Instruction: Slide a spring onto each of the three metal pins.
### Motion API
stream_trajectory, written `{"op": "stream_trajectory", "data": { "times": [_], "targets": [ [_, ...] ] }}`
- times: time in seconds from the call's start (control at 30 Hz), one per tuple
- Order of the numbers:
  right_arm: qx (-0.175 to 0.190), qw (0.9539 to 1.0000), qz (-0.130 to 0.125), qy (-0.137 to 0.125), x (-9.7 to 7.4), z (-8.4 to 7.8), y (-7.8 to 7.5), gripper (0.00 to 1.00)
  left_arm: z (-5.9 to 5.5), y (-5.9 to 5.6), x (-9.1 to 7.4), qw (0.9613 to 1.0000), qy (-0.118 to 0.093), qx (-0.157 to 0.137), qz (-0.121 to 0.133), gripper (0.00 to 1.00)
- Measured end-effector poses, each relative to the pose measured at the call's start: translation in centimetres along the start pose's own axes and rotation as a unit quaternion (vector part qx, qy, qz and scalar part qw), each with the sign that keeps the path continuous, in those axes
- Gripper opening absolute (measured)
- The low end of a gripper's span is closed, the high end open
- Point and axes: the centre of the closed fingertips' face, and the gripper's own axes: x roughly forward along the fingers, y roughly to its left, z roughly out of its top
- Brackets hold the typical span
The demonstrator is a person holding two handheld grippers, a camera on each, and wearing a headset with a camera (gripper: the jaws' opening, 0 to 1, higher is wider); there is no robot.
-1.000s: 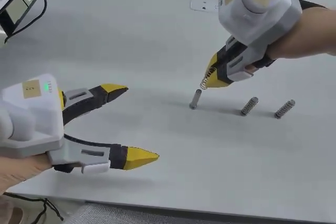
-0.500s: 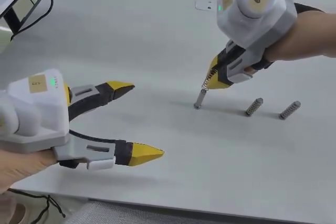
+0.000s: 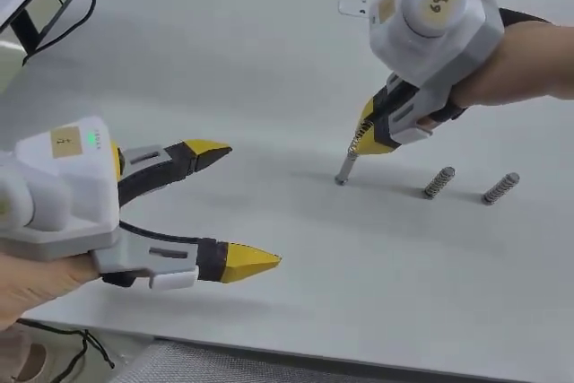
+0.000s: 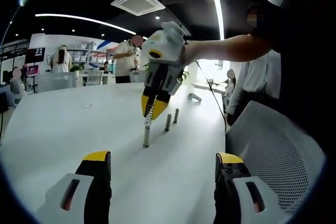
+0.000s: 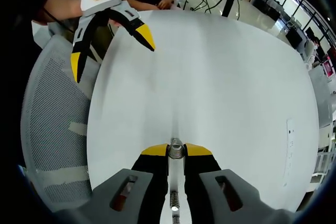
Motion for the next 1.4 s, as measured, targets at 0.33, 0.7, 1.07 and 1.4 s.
{"op": "stream_trajectory", "data": {
  "times": [0.33,0.7,1.07,1.4],
  "targets": [
    [0.000,1.0000,0.005,0.006,0.5,-0.3,-0.2,0.08,-0.2,0.1,0.1,1.0000,0.003,-0.005,-0.003,0.77],
    [0.006,0.9998,0.013,0.011,1.5,-0.7,-0.1,0.08,-0.2,0.3,0.0,1.0000,0.003,-0.004,-0.001,0.76],
    [0.013,0.9996,0.020,0.016,2.9,-1.3,0.1,0.08,-0.5,0.3,0.0,1.0000,0.004,-0.008,-0.002,0.75],
    [0.014,0.9994,0.022,0.021,3.8,-1.6,0.6,0.08,-0.4,0.3,-0.1,1.0000,0.003,-0.006,-0.003,0.74]
  ]
}}
